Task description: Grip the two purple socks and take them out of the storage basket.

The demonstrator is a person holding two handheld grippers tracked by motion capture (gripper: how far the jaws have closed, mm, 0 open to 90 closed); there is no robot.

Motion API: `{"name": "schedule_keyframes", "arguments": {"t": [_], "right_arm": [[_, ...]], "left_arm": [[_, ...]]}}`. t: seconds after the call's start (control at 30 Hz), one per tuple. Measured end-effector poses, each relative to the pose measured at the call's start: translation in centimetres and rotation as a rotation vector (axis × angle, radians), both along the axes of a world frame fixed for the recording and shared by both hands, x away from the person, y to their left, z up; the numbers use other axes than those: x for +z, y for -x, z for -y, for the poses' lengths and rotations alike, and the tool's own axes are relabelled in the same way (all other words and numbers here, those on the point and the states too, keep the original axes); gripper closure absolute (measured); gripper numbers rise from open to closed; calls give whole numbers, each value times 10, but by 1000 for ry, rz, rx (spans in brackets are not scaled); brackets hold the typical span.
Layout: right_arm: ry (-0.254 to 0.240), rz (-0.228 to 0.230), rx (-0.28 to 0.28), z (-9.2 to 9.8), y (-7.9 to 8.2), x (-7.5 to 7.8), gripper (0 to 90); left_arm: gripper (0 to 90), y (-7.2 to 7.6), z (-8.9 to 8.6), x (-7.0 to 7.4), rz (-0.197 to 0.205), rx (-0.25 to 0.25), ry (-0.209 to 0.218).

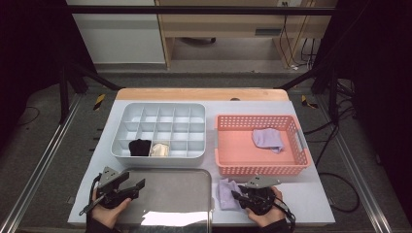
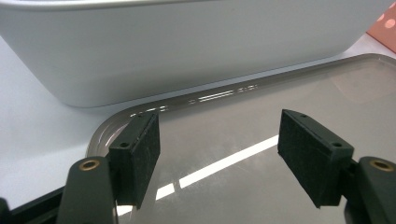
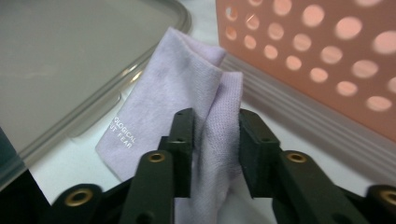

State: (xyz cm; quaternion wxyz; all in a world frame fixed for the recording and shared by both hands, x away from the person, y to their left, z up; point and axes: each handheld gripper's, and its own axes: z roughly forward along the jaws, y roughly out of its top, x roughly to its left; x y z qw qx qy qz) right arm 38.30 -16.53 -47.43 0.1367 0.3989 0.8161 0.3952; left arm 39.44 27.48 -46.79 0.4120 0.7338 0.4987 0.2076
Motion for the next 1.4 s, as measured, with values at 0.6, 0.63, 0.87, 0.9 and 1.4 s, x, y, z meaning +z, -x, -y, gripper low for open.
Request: {"name": "schedule_keyframes", "arguments": {"t": [0.6,0.63,0.87,0.9,1.4], "right_arm": [[-120,140,-108,26,-2,53,604],[-127,145,-117,27,-5,56,603],[-150,194,-154,33,-24,81,588],[-145,196,-157,32,-27,84,587],[-117,199,-243,30,-81,104,545]], "left_arm": [[300,-2,1,-1,-5,-8,-13],[301,-2,1,-1,-6,-9,-16],[304,-2,1,-1,-5,-4,-11],[303,-2,1,-1,-4,-5,-8],[303,-4,1,-2,-9,-9,-15]]}}
